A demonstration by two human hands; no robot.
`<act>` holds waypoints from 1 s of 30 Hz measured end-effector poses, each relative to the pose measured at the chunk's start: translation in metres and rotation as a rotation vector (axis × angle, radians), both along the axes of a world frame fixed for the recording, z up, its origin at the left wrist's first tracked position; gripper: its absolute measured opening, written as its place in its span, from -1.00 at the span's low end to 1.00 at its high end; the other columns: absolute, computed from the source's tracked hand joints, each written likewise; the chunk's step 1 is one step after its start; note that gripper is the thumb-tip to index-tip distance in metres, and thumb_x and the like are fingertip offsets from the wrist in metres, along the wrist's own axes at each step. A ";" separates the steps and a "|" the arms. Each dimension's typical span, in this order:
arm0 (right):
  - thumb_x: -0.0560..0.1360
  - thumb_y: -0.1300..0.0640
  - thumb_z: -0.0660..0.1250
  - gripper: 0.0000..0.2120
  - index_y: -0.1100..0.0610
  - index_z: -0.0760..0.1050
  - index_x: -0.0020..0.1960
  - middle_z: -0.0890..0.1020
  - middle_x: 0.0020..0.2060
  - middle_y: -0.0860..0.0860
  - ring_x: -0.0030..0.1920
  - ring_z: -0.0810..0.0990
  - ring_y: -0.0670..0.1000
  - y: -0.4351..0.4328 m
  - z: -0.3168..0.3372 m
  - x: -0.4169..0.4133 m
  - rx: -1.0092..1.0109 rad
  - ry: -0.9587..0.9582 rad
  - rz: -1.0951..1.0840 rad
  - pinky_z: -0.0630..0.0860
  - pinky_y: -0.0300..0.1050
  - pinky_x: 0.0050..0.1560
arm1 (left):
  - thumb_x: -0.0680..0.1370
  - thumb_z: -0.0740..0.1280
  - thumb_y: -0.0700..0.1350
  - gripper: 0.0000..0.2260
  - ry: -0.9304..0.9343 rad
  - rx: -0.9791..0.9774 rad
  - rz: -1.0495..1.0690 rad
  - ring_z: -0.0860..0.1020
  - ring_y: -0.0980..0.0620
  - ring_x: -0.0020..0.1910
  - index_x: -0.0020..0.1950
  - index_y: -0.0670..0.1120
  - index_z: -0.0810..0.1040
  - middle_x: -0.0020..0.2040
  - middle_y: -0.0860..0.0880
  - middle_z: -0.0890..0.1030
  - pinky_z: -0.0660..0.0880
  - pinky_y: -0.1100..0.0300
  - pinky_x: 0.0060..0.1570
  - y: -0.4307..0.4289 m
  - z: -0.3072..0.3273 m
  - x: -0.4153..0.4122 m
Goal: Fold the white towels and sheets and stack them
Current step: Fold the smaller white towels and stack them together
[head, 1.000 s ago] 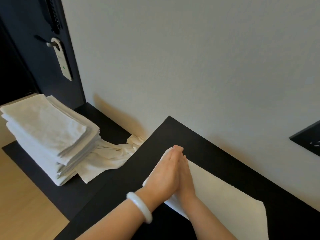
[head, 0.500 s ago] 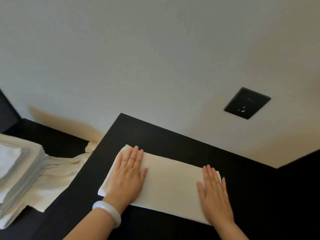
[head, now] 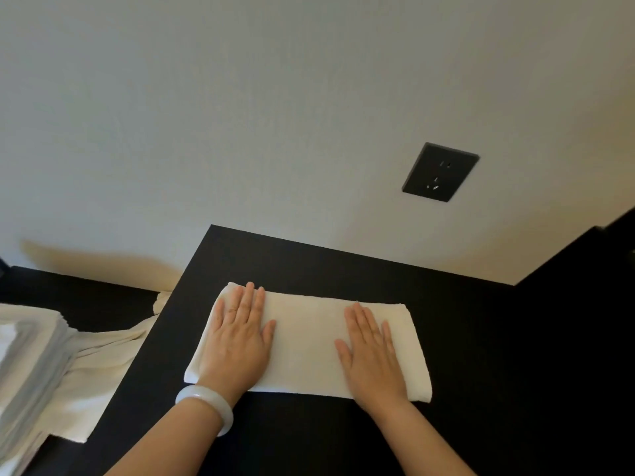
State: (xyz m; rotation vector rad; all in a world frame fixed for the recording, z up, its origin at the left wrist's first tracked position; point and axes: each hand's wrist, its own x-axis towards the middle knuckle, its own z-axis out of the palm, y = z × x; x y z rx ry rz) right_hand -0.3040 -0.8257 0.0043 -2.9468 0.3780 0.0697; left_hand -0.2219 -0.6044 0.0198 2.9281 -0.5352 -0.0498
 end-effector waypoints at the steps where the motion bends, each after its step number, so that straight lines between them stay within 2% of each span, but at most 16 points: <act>1: 0.59 -0.22 -0.28 -0.40 -0.06 -0.41 0.53 -0.31 0.56 -0.16 0.48 -0.44 -0.21 -0.015 -0.001 -0.007 -0.026 -0.005 -0.034 -0.43 -0.08 0.50 | 0.49 -0.49 0.17 -0.31 0.001 -0.002 -0.001 -0.25 0.01 0.58 0.60 -0.03 -0.28 0.61 -0.02 -0.23 -0.23 0.00 0.55 0.000 0.001 -0.001; 3: 0.59 -0.23 -0.29 -0.40 -0.09 -0.42 0.53 -0.29 0.57 -0.14 0.51 -0.40 -0.17 -0.045 -0.003 -0.025 -0.076 -0.020 -0.140 -0.35 -0.04 0.53 | 0.58 -0.41 0.17 -0.40 0.001 -0.007 0.007 -0.25 0.01 0.58 0.60 -0.02 -0.29 0.61 -0.02 -0.24 -0.22 -0.01 0.55 0.000 0.002 -0.001; 6: 0.61 -0.22 -0.23 -0.40 -0.12 -0.49 0.49 -0.22 0.59 -0.11 0.52 -0.32 -0.15 -0.069 -0.005 -0.041 -0.024 0.022 -0.268 -0.33 -0.04 0.53 | 0.66 -0.25 0.15 -0.45 0.027 -0.013 0.003 -0.27 0.00 0.57 0.59 -0.02 -0.30 0.61 -0.02 -0.25 -0.23 -0.02 0.55 -0.001 0.006 -0.002; 12: 0.63 -0.20 -0.20 -0.42 -0.08 -0.46 0.49 -0.17 0.60 -0.08 0.52 -0.29 -0.15 -0.070 -0.005 -0.039 -0.035 0.003 -0.275 -0.33 -0.04 0.54 | 0.67 -0.22 0.14 -0.45 0.043 0.014 -0.010 -0.25 -0.01 0.58 0.59 -0.03 -0.30 0.61 -0.03 -0.24 -0.24 -0.02 0.55 -0.001 0.012 -0.001; 15: 0.66 -0.17 -0.16 -0.41 -0.02 -0.41 0.52 -0.16 0.61 -0.03 0.56 -0.25 -0.07 -0.065 0.009 -0.038 -0.041 0.104 -0.304 -0.28 0.09 0.56 | 0.67 -0.21 0.15 -0.44 0.059 0.045 -0.053 -0.26 -0.04 0.58 0.59 -0.03 -0.31 0.61 -0.05 -0.26 -0.25 -0.04 0.54 0.007 0.015 -0.007; 17: 0.65 -0.17 -0.11 -0.37 0.03 -0.30 0.58 -0.14 0.61 0.01 0.59 -0.22 0.03 -0.050 0.021 -0.030 -0.122 0.097 -0.321 -0.27 0.21 0.54 | 0.67 -0.18 0.16 -0.43 0.051 0.043 -0.053 -0.27 -0.07 0.58 0.59 -0.03 -0.31 0.60 -0.05 -0.29 -0.28 -0.06 0.53 0.007 0.018 -0.014; 18: 0.65 -0.17 -0.08 -0.35 0.05 -0.24 0.60 -0.13 0.61 0.02 0.59 -0.21 0.05 -0.035 0.027 -0.022 -0.172 0.039 -0.264 -0.31 0.22 0.52 | 0.67 -0.16 0.16 -0.43 0.042 0.016 -0.057 -0.28 -0.06 0.57 0.59 -0.01 -0.31 0.59 -0.03 -0.30 -0.32 -0.04 0.51 0.003 0.020 -0.018; 20: 0.65 -0.12 -0.01 -0.35 0.06 -0.21 0.61 -0.17 0.60 0.01 0.59 -0.24 0.04 0.006 0.035 -0.003 -0.144 -0.089 -0.054 -0.40 0.15 0.47 | 0.68 -0.15 0.15 -0.45 0.035 -0.033 -0.129 -0.31 -0.02 0.56 0.59 0.01 -0.28 0.59 0.00 -0.31 -0.37 0.00 0.48 -0.014 0.022 -0.027; 23: 0.66 -0.01 0.07 -0.34 0.06 -0.23 0.60 -0.24 0.59 0.03 0.56 -0.33 0.05 0.058 0.029 0.017 -0.098 -0.029 0.175 -0.38 0.14 0.49 | 0.66 -0.19 0.13 -0.45 0.018 0.095 -0.288 -0.37 -0.06 0.54 0.59 -0.01 -0.28 0.60 -0.03 -0.30 -0.31 -0.11 0.52 -0.033 0.011 -0.041; 27: 0.68 -0.08 -0.13 -0.43 -0.03 -0.32 0.58 -0.29 0.57 -0.08 0.53 -0.39 -0.09 0.033 0.010 0.002 -0.033 0.008 0.137 -0.41 0.03 0.51 | 0.57 -0.38 0.18 -0.46 0.020 0.086 -0.169 -0.40 0.00 0.53 0.54 0.13 -0.37 0.58 0.07 -0.33 -0.43 -0.07 0.46 -0.003 -0.008 -0.044; 30: 0.63 -0.15 -0.24 -0.43 -0.06 -0.38 0.55 -0.31 0.57 -0.11 0.51 -0.42 -0.13 -0.012 0.005 -0.025 -0.025 0.011 0.012 -0.43 -0.02 0.49 | 0.57 -0.37 0.21 -0.45 -0.013 0.069 -0.067 -0.33 0.01 0.55 0.56 0.15 -0.33 0.57 0.08 -0.31 -0.39 -0.05 0.48 0.025 -0.010 -0.040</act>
